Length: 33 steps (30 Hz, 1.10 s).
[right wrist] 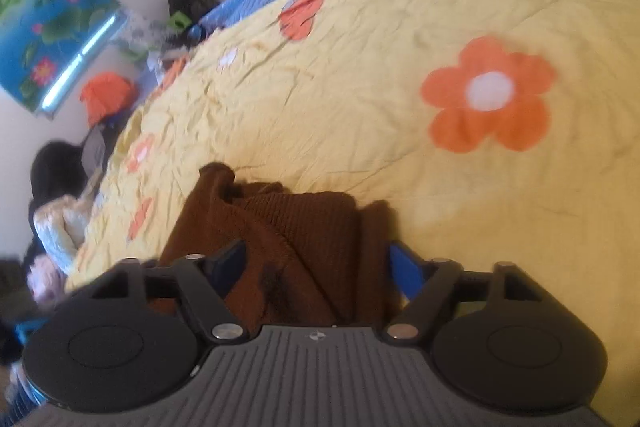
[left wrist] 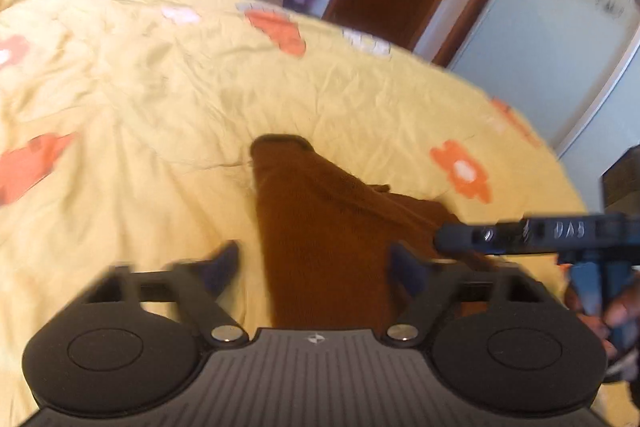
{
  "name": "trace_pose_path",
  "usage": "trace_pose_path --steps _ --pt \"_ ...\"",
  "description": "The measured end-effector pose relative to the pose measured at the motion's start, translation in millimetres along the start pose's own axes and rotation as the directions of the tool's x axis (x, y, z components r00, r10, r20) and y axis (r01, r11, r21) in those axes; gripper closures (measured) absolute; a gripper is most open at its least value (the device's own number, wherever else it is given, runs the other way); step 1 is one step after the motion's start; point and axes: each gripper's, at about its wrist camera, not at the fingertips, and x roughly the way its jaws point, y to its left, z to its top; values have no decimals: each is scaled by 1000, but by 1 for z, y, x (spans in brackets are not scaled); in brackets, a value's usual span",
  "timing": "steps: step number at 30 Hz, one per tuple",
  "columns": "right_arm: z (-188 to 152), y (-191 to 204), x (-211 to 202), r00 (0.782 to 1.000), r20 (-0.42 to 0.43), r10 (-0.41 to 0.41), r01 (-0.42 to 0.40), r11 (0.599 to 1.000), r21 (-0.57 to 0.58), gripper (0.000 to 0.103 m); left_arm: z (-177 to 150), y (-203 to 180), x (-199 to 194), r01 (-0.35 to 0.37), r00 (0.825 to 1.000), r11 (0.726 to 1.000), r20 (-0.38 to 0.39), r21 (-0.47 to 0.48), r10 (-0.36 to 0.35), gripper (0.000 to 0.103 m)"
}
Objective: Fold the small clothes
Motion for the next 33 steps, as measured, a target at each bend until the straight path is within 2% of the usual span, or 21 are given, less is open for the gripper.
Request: trace_pose_path --steps 1,2,4,7,9,11,12,13,14,16,19,22,24,27,28,30,31,32,33 --pt "0 6 6 1000 -12 -10 9 999 -42 74 3 -3 8 -21 1000 1000 -12 14 21 84" --pt "1 9 10 999 -27 -18 17 997 -69 76 5 -6 11 -43 999 999 11 28 42 86" --pt "6 11 6 1000 14 -26 27 994 -104 78 4 -10 15 -113 992 991 62 69 109 87" --pt "13 1 8 999 40 -28 31 998 -56 79 -4 -18 23 -174 983 976 86 135 163 87" --pt "9 -3 10 998 60 -32 33 999 -21 70 -8 -20 14 -182 981 972 89 151 170 85" --pt "-1 -2 -4 996 82 -29 28 1000 10 43 -14 -20 -2 -188 981 968 89 167 175 79" --pt "-9 -1 -17 994 103 -27 27 1000 7 38 -19 -19 -11 -193 979 967 92 168 180 75" --pt "-19 0 -34 990 142 -20 20 1000 3 25 -25 -17 -21 -201 978 966 94 165 188 66" --pt "-32 -2 -53 982 187 -10 9 1000 4 15 -32 -15 -30 -215 975 964 100 157 201 52" --pt "-57 -6 -86 972 236 1 -3 1000 8 8 -45 -12 -50 -219 971 967 123 128 204 39" --pt "-93 -26 -114 972 235 -7 -16 995 97 3 -61 -12 -65 -170 983 981 91 94 161 37" --pt "-115 -38 -104 988 154 4 -30 985 169 3 -71 -19 -60 -163 985 983 69 88 157 37" --pt "-117 -28 -94 987 163 2 -22 992 122 1 -73 -24 -57 -169 984 982 67 87 163 37" --pt "-108 -11 -74 991 131 30 -44 994 104 1 -73 -29 -54 -175 983 980 65 97 170 37" --pt "-104 -7 -69 990 134 32 -45 995 95 5 -73 -30 -53 -181 983 979 63 99 175 37" --pt "-94 1 -58 992 128 4 -12 998 58 21 -74 -29 -52 -183 982 979 59 92 178 37" --pt "-89 3 -53 994 109 -7 2 999 42 47 -75 -28 -52 -182 982 980 56 83 178 37" --pt "-84 5 -49 997 79 6 -8 1000 30 56 -75 -27 -52 -179 983 981 54 72 176 37" --pt "-80 7 -51 997 73 12 -13 1000 6 58 -76 -26 -52 -172 984 983 52 66 169 37"
